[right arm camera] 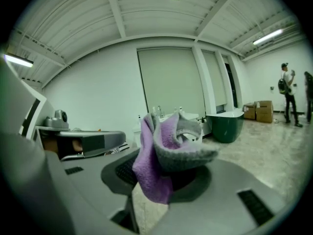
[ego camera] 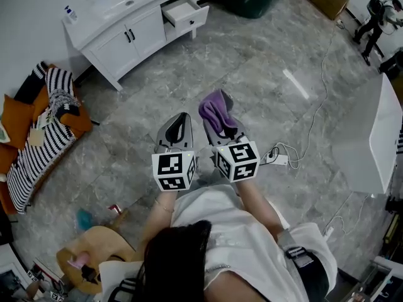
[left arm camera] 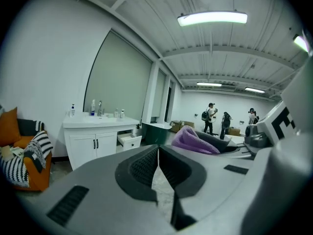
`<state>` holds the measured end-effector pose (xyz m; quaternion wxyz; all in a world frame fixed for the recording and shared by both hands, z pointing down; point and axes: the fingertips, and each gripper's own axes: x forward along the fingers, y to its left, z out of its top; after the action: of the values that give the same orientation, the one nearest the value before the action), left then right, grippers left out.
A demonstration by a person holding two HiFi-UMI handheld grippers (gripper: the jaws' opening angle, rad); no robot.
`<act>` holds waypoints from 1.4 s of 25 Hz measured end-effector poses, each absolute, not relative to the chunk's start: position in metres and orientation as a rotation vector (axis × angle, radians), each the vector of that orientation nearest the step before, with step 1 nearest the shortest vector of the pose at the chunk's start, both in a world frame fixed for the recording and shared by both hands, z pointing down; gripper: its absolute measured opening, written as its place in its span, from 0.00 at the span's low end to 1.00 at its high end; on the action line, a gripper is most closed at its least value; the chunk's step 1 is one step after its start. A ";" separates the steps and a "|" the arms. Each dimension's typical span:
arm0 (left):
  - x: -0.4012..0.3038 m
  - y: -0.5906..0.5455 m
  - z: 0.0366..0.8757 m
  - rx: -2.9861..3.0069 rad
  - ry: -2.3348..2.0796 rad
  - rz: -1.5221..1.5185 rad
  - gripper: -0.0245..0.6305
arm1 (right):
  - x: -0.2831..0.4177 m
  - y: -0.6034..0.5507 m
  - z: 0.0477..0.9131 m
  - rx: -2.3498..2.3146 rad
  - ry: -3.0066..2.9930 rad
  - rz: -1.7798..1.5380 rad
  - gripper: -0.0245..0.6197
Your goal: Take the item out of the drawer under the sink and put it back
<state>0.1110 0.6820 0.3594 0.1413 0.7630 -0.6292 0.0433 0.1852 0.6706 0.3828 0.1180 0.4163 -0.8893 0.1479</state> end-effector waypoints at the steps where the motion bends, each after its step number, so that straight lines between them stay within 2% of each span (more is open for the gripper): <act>1: 0.108 0.681 0.359 2.202 -1.817 0.127 0.05 | 0.183 0.671 0.384 1.218 -2.600 0.439 0.27; 19: 0.088 0.663 0.359 2.203 -1.828 0.171 0.05 | 0.150 0.653 0.385 1.170 -2.680 0.518 0.27; 35: 0.081 0.566 0.375 2.143 -1.808 0.143 0.05 | 0.143 0.549 0.394 1.108 -2.650 0.487 0.27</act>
<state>0.0805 0.5659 0.3746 0.1662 0.7526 -0.6352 0.0502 0.1435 0.5488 0.3939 0.1137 0.3779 -0.9037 0.1662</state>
